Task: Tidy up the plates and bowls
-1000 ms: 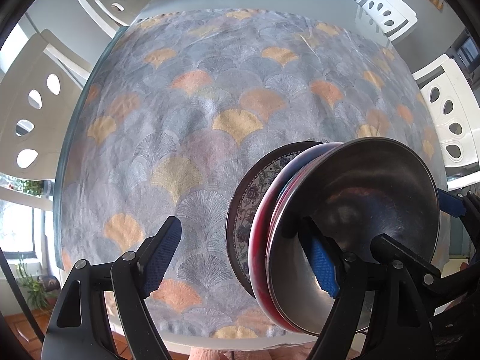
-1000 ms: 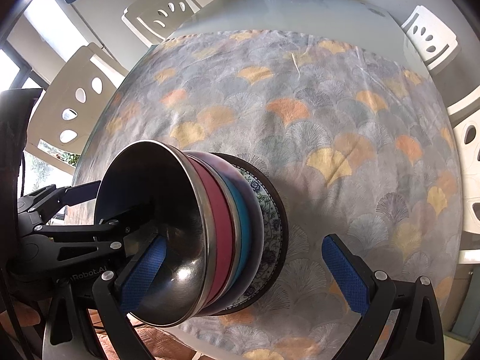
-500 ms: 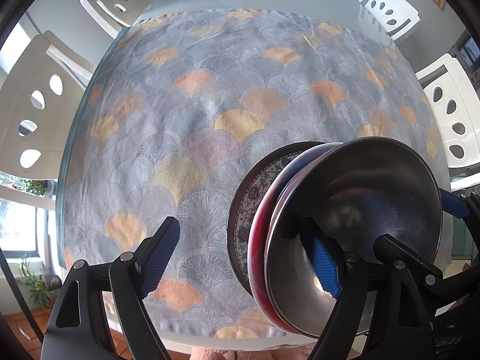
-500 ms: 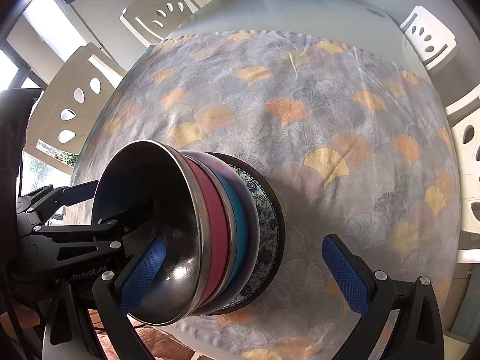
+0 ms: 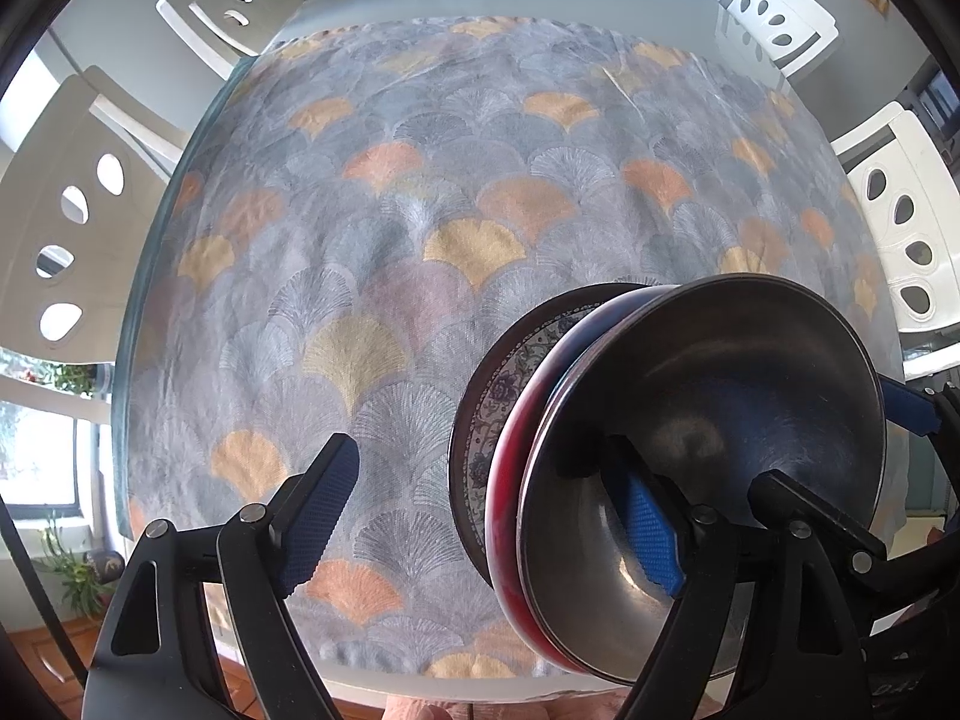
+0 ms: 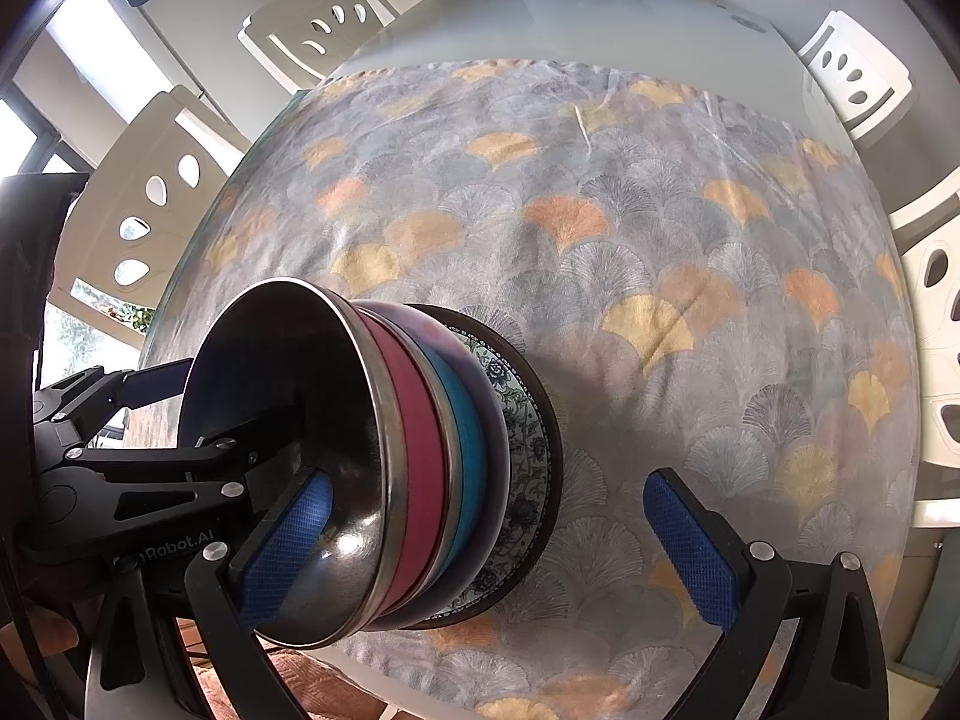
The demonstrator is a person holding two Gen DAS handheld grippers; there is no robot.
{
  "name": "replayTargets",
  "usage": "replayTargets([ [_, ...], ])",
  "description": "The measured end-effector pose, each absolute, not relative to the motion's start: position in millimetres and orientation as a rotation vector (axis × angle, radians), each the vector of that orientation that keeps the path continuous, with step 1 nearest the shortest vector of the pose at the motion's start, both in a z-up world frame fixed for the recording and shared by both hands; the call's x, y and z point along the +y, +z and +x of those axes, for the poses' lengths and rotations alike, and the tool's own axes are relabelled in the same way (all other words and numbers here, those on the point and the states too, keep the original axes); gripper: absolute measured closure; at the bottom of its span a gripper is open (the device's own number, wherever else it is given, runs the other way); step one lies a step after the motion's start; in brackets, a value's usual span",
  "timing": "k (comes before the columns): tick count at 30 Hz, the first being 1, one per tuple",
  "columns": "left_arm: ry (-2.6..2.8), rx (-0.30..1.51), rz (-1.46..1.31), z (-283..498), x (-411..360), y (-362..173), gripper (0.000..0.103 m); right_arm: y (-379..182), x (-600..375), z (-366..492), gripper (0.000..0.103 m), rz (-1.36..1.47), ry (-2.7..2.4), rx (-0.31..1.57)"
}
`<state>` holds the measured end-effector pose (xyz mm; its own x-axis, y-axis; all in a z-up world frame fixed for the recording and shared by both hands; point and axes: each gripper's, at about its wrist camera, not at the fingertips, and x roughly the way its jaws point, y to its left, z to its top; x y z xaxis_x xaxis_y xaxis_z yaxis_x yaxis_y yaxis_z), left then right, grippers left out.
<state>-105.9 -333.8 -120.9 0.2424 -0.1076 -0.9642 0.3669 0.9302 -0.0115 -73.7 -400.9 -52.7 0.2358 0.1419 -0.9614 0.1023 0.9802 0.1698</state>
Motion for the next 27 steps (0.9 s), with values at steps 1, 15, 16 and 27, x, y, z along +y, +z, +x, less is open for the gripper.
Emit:
replayTargets([
  [1,-0.328,1.289,0.236,-106.0,-333.6,-121.1,0.021,-52.6,-401.1,-73.5,0.000,0.213,0.028,1.336],
  [15,-0.327,1.282,0.253,-107.6,-337.5,-120.8,0.021,-53.8,-405.8,-76.7,0.000,0.219,0.025,1.336],
  [16,-0.326,1.280,0.258,-108.1,-337.7,-120.8,0.021,-53.5,-406.1,-77.0,0.000,0.217,0.025,1.336],
  [27,-0.320,1.267,0.284,-110.7,-337.0,-118.7,0.021,-51.9,-403.5,-79.3,0.000,0.205,0.020,1.336],
])
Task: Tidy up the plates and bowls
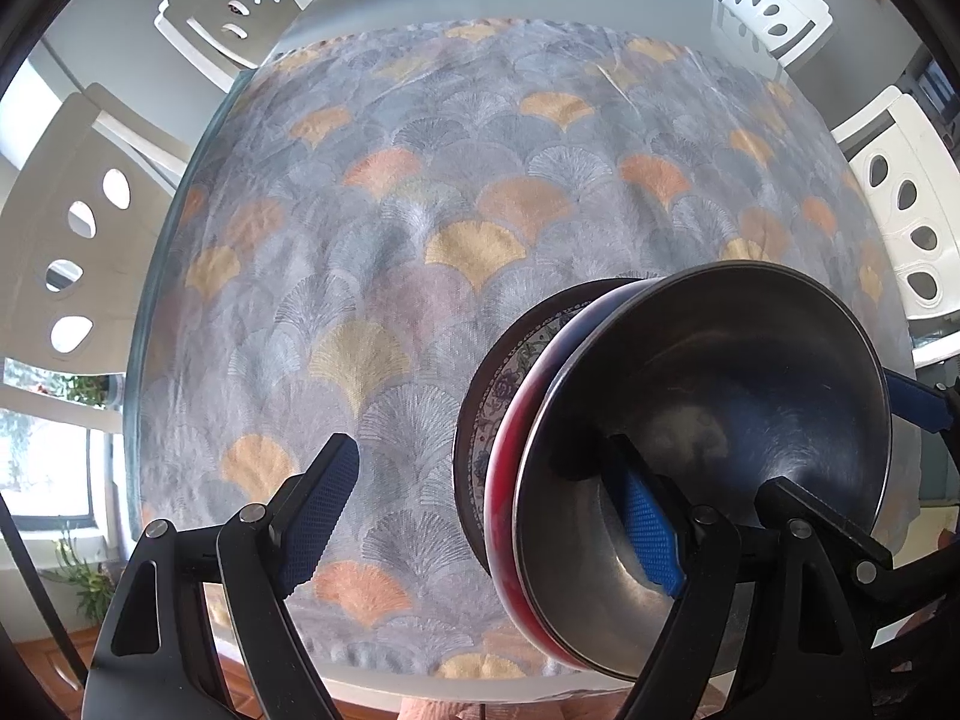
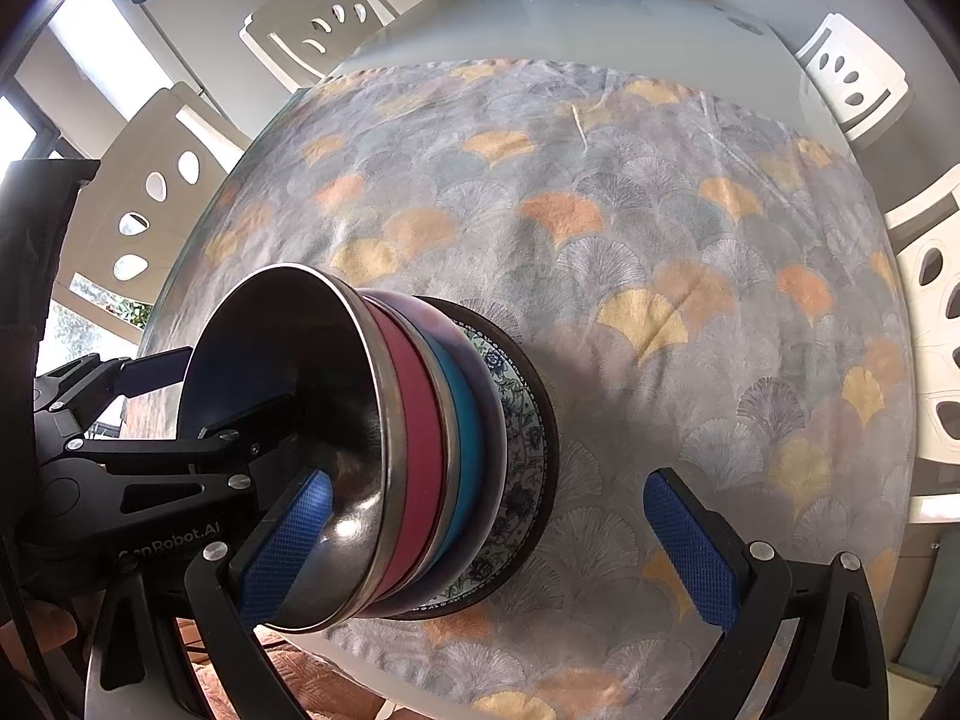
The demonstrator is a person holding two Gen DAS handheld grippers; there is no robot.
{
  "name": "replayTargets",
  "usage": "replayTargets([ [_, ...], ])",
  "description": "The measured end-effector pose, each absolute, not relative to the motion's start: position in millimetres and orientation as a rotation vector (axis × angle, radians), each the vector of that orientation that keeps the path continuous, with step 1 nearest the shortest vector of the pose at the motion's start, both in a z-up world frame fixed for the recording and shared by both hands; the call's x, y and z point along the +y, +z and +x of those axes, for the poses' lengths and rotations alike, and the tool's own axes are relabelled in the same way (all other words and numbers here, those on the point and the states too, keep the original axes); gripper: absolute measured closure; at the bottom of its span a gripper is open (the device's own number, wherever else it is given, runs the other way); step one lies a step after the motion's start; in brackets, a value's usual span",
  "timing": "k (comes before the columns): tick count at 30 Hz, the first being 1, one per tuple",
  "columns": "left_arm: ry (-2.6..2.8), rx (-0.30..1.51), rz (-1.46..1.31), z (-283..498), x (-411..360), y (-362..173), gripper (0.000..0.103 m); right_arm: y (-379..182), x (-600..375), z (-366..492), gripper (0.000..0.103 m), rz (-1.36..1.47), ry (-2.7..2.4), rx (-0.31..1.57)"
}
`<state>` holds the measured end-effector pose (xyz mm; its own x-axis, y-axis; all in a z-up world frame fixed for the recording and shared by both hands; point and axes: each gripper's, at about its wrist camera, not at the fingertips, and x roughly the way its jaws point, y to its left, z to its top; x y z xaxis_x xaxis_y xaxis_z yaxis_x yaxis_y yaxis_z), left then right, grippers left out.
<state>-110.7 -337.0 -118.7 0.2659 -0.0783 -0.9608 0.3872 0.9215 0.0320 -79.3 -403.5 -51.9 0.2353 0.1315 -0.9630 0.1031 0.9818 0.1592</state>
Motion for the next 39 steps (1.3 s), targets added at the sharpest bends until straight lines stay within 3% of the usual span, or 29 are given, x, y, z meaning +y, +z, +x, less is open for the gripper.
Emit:
replayTargets([
  [39,-0.336,1.284,0.226,-108.1,-329.6,-119.9,0.021,-61.4,-399.0,-80.2,0.000,0.234,0.031,1.379],
])
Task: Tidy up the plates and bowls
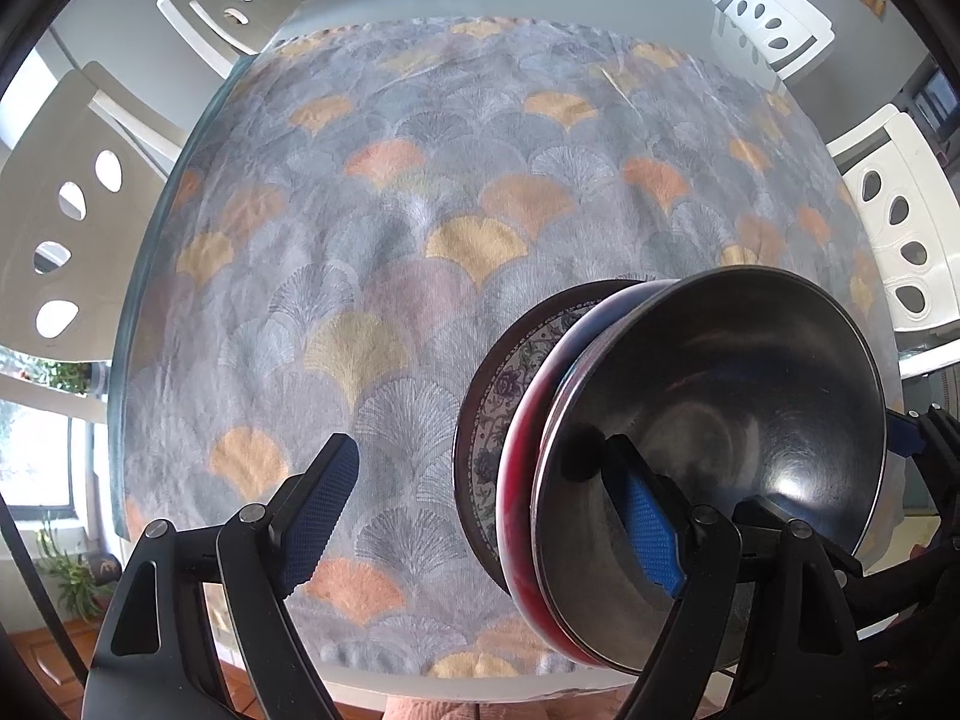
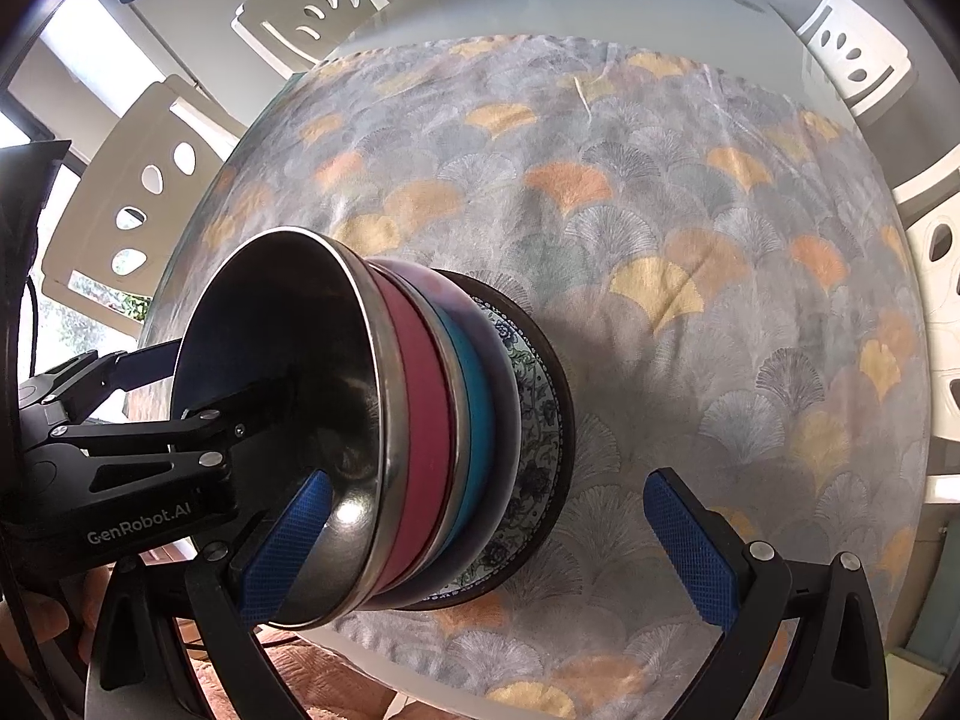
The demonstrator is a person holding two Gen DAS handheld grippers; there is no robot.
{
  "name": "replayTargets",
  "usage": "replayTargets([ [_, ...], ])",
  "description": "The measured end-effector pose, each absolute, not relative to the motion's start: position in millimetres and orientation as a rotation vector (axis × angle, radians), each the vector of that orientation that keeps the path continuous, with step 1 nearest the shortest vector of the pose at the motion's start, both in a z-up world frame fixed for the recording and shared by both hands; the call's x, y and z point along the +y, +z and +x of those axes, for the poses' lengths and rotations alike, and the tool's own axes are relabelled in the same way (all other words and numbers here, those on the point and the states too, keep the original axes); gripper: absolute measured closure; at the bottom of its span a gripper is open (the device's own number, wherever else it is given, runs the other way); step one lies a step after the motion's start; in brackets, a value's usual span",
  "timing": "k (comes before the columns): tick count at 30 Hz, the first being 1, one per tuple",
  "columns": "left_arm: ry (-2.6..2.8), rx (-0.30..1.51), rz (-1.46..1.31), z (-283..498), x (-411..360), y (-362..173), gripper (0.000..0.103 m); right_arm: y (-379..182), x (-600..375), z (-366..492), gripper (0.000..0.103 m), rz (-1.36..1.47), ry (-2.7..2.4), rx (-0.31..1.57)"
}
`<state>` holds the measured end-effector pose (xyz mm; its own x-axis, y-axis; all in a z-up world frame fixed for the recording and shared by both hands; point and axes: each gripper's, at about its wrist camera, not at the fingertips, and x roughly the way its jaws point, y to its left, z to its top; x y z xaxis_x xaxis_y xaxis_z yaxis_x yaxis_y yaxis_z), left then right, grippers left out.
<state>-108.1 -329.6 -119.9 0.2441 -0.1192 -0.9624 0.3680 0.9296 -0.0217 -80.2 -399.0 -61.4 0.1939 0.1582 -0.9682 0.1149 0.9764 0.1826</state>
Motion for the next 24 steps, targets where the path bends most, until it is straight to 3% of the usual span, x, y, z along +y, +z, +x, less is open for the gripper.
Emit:
replayTargets([
  [24,-0.428,1.206,0.271,-94,-327,-111,0.018,-74,-385,-61,0.000,0.247,0.042,1.410],
])
